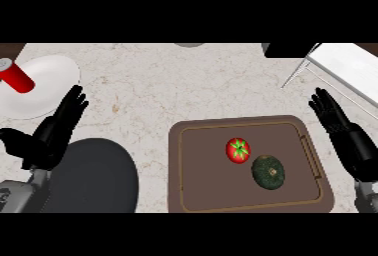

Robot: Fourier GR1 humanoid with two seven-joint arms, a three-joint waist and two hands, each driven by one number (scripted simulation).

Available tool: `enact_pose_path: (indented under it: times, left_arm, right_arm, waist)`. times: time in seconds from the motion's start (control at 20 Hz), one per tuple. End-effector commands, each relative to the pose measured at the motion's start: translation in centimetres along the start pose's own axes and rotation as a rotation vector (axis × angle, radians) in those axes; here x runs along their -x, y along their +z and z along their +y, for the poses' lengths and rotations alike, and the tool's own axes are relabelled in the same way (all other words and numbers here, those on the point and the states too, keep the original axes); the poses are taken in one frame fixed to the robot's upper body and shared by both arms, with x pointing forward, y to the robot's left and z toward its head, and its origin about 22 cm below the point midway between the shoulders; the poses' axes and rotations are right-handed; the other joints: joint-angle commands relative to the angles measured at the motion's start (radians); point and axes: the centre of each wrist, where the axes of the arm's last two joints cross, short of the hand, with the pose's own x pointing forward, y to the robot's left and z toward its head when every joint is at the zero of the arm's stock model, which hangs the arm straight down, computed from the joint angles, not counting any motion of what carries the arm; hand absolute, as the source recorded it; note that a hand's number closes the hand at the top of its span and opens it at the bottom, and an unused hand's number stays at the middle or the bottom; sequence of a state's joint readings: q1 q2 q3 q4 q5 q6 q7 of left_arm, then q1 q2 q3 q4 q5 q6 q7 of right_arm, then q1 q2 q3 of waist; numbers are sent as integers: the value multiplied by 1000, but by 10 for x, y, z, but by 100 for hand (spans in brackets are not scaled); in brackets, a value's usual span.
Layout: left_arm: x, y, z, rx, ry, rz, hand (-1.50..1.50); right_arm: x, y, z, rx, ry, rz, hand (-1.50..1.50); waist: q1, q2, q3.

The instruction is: Pick the tomato from the tray and place it in the tiered shelf

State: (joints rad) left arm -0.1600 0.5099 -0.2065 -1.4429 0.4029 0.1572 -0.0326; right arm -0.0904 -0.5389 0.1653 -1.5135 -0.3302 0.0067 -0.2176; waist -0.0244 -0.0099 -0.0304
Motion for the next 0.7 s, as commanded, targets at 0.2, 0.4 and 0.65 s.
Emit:
enact_pose_path:
  times: [0.2,0.4,0.65]
  left_arm:
    - [50,25,3,-84,55,303,0]
    - [57,27,-16,-41,104,412,0]
    - [60,25,-22,-62,112,436,0]
  right_arm:
    - [-52,-49,-71,-65,81,-213,150]
    - [-17,-44,-91,23,327,192,150]
    - [-4,-65,-108,-137,173,75,-150]
  waist:
    - [57,19,32]
    - [78,26,32]
    - [54,18,32]
